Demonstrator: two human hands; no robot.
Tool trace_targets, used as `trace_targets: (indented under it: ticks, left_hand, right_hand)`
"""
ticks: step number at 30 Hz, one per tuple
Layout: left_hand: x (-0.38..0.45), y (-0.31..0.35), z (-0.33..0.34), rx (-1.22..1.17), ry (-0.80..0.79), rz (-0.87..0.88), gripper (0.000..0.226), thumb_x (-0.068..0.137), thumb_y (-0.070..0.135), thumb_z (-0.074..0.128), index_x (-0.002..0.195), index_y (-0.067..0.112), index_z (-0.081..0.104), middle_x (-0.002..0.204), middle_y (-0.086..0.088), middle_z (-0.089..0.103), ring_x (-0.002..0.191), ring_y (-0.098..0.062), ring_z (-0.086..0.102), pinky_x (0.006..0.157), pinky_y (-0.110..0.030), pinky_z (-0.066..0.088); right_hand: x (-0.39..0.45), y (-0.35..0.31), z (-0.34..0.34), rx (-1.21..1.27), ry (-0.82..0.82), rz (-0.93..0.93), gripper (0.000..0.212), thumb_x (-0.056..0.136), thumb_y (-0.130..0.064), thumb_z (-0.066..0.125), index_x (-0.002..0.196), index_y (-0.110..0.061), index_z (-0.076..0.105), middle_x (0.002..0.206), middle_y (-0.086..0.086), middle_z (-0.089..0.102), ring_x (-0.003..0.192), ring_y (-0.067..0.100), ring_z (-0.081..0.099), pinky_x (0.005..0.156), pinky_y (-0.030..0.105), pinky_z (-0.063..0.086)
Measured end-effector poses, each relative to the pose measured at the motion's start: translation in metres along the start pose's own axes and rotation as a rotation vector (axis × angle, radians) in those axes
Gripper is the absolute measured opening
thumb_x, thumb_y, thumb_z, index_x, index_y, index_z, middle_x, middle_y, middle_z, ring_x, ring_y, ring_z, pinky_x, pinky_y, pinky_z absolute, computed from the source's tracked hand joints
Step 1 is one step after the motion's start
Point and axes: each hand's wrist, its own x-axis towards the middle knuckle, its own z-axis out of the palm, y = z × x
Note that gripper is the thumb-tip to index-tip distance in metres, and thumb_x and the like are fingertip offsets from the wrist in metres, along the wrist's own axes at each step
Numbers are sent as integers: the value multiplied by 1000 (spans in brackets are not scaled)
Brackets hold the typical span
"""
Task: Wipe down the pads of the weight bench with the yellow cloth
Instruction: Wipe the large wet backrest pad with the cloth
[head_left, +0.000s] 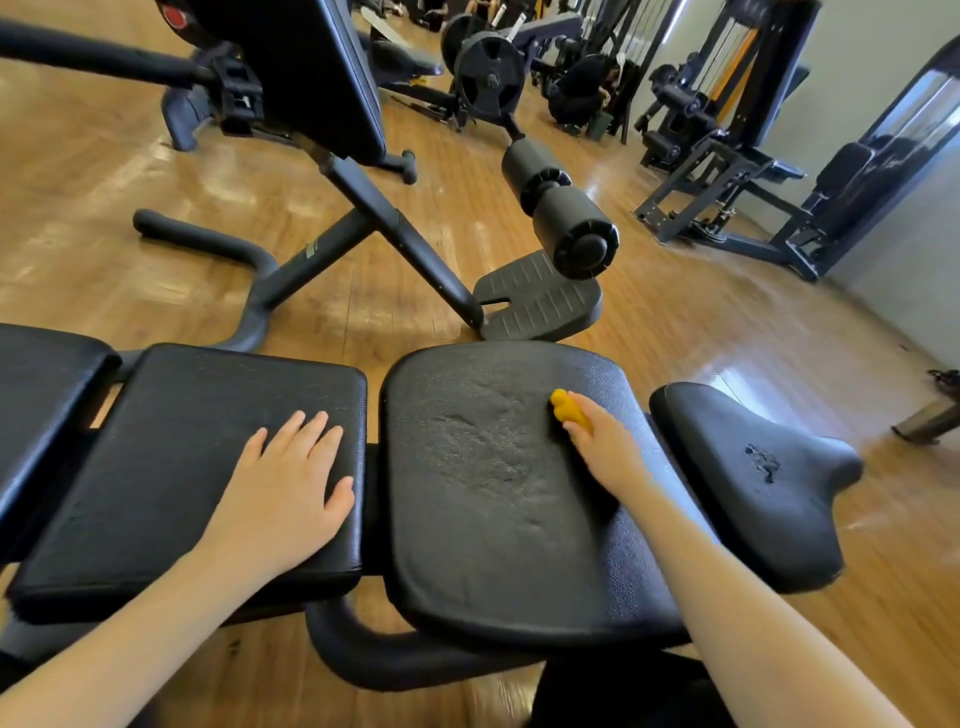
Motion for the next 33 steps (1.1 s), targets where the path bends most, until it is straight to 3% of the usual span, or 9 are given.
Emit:
trace_targets:
  ticks: [3,6,9,13,16,20,28,33]
  left_hand:
    - [-1,1,1,2,5,1,54,83,36,48,126,4,53,135,-14,50,128,-31,43,100,-52,35]
    - [1,2,3,6,4,-4,51,83,30,58,126,3,53,136,-15,49,129,-32,42,101,-52,34]
    - [1,-1,7,27,16,8,50,78,30,55,118,0,59,127,-18,56,119,-35,51,92,-55,42]
    - [3,2,7,48,12,25,48,76,28,57,114,-1,61,121,-20,60,114,-37,55,87,-57,45]
    - [5,6,4,30,4,5,48,80,27,57,121,1,57,129,-18,55,122,-35,48,95,-55,39]
    - [2,8,2,-5,-37,-2,57,89,35,46,139,9,37,148,-9,33,139,-25,25,110,-46,21]
    - [1,12,-6,-46,-63,-15,60,93,40,35,145,13,22,154,-4,18,142,-21,10,113,-41,12]
    - [-1,9,-6,-50,-63,-24,60,93,40,36,145,13,23,154,-5,19,142,-21,11,113,-41,13]
  right_hand:
    - [-10,34,-19,52,69,145,37,93,-14,49,130,-14,49,125,-5,56,117,13,51,104,21,31]
    - [-32,62,-33,39,140,269,34,93,-17,50,128,-15,52,126,2,59,114,20,55,99,30,38]
    - [-48,80,-36,49,147,345,33,93,-17,50,126,-14,52,124,5,61,104,19,56,92,30,40]
    - [-54,75,-39,-3,148,388,36,93,-19,50,128,-14,51,127,10,59,114,29,54,95,35,39]
    - [-53,51,-33,-50,154,319,35,93,-17,50,128,-13,51,132,6,55,122,26,49,98,30,35]
    - [-42,7,-4,-104,76,152,40,92,-16,51,132,-13,48,138,2,49,130,21,42,106,26,26]
    - [-38,-117,78,-126,-141,-235,49,93,-15,48,140,-12,35,149,5,33,140,21,24,114,28,14]
    - [-61,-135,87,-172,-232,-372,47,95,-17,45,140,-19,34,151,-2,29,141,15,19,114,27,11]
